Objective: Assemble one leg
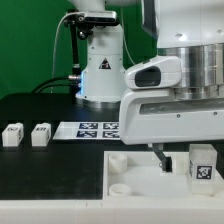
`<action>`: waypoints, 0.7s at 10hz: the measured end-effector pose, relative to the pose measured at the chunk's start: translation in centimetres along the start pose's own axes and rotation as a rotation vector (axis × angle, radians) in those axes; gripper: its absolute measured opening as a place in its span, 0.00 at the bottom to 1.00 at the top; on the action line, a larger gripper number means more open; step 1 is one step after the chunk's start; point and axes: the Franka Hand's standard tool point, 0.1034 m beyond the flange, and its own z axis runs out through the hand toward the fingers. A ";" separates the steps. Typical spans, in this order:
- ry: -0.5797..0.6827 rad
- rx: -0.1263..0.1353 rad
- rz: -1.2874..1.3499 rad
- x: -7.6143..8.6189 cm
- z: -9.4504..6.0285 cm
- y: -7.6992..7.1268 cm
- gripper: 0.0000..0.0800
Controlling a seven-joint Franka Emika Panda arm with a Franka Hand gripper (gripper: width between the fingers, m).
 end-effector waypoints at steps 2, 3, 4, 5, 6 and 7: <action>0.000 -0.001 0.034 0.0 0.0 0.1 0.53; 0.000 0.002 0.124 0.0 0.0 0.0 0.53; -0.001 0.002 0.206 0.0 0.0 0.0 0.36; -0.001 0.002 0.308 -0.1 0.0 0.0 0.36; -0.003 0.004 0.428 -0.1 0.1 -0.1 0.36; -0.021 -0.007 0.626 -0.1 0.1 -0.1 0.36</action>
Offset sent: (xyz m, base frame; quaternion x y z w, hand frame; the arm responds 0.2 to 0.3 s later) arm 0.0000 0.0000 0.0000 0.0000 0.0000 0.1790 0.9838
